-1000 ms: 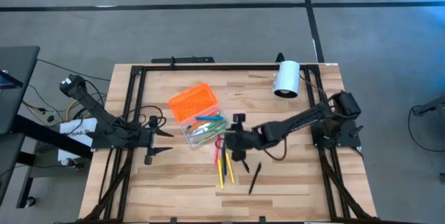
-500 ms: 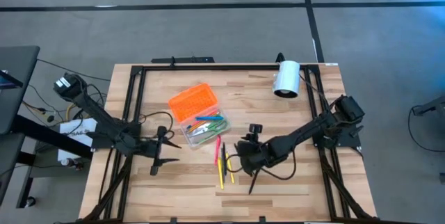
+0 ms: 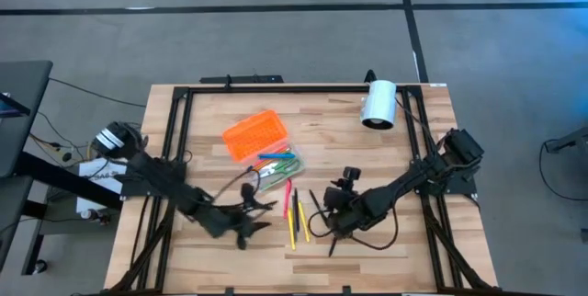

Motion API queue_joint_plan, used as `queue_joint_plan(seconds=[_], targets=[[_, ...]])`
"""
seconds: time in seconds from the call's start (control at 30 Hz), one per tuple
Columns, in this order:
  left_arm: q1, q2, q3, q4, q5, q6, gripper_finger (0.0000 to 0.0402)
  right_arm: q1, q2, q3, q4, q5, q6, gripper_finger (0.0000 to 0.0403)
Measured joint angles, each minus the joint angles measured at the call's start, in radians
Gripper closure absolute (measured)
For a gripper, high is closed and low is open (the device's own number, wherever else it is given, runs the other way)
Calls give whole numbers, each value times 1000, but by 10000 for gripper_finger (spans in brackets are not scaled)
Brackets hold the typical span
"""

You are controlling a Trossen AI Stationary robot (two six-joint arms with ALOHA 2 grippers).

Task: Pick & place school supplies into a supply box
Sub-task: Put the left yellow pen into the supply box

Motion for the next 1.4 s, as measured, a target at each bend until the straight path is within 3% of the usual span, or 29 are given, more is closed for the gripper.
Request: queue_joint_plan(seconds=[0.1, 0.23, 0.43, 0.53, 0.77, 1.03, 1.27, 1.4], targets=[[58, 69, 121, -201, 21, -109, 198, 31, 0, 0, -69, 37, 94, 282], [110, 155, 234, -340, 65, -170, 198, 89, 0, 0, -129, 102, 181, 280], [175, 238, 318, -345, 293, -170, 198, 180, 0, 0, -226, 151, 327, 281], [179, 267, 341, -347, 359, -131, 198, 223, 1, 0, -264, 171, 399, 281], [173, 269, 343, -328, 418, -77, 198, 284, 1, -1, -291, 217, 459, 281], [196, 345, 344, -195, 524, -75, 198, 264, 1, -1, -282, 227, 463, 281], [204, 365, 343, -192, 525, -113, 198, 259, 1, -1, -282, 223, 460, 281], [204, 365, 343, -239, 577, -152, 198, 259, 1, -1, -282, 222, 459, 281]])
